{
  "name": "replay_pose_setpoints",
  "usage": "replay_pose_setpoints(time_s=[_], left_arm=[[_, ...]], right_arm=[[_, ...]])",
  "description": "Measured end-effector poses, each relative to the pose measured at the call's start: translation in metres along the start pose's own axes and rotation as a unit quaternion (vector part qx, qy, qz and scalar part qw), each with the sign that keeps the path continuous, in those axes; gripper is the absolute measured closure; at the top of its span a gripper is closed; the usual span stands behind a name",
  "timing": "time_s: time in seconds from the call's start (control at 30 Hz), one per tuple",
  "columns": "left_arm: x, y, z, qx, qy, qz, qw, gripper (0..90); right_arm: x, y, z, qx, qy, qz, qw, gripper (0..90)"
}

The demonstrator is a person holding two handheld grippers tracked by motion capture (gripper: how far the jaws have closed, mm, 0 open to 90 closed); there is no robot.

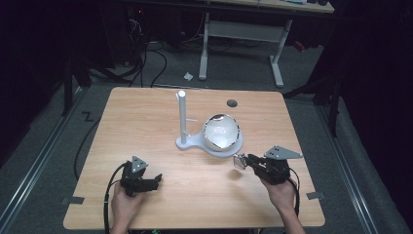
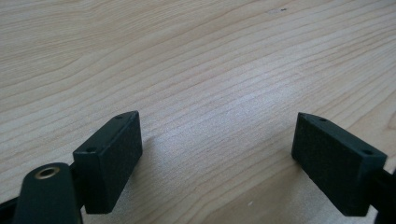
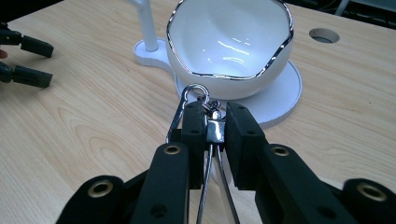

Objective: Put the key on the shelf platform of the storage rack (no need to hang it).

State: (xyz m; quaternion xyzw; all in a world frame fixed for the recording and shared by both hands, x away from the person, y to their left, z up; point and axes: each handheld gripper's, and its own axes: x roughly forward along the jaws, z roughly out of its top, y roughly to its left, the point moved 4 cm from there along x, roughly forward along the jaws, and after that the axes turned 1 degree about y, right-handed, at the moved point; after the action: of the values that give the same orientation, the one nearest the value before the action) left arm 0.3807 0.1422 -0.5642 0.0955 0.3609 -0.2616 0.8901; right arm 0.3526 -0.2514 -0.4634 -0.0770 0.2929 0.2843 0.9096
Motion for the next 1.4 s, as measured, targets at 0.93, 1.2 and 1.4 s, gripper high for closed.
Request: replay_pose_setpoints(time_s=[0.93, 1.2, 1.4], left_arm=[[0.000, 0.000, 0.000, 0.000, 0.000, 0.000, 1.0000, 16.6], [0.000, 0.000, 0.000, 0.000, 0.000, 0.000, 1.0000, 16.6], [0.000, 0.000, 0.000, 0.000, 0.000, 0.000, 1.0000, 16.6]], right_arm=[[-0.001, -0.002, 0.046, -0.019, -0.018, 0.013, 0.9996, 78.7], [0.002, -0.007, 0.060, -0.013, -0.026, 0.017, 0.9994, 78.7], [0.004, -0.010, 0.074, -0.016, -0.033, 0.016, 0.9992, 78.7]])
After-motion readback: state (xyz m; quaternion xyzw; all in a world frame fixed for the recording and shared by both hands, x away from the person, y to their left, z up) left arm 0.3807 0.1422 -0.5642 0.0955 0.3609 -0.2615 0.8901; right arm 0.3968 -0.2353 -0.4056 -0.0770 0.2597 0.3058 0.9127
